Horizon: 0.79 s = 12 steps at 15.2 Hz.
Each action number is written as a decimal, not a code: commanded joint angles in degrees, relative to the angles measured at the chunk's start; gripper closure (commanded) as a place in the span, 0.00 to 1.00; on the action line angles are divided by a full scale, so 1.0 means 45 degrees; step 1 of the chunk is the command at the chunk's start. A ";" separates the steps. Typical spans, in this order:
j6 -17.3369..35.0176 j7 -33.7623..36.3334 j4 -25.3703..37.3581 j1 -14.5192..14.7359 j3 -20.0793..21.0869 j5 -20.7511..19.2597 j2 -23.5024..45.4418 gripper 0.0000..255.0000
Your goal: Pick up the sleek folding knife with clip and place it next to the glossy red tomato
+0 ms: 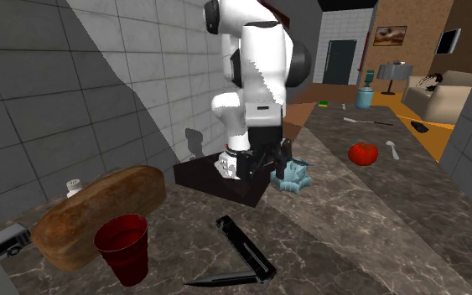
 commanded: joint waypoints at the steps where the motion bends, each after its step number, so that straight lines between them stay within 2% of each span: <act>1: 0.0569 -0.0561 0.0301 -0.0014 -0.0364 0.0408 0.0950 0.00; 8: 0.1777 -0.2940 0.2028 -0.0464 -0.1058 0.2727 0.4486 0.00; 12: 0.2357 -0.3273 0.1925 -0.0555 -0.0892 0.3211 0.5050 0.00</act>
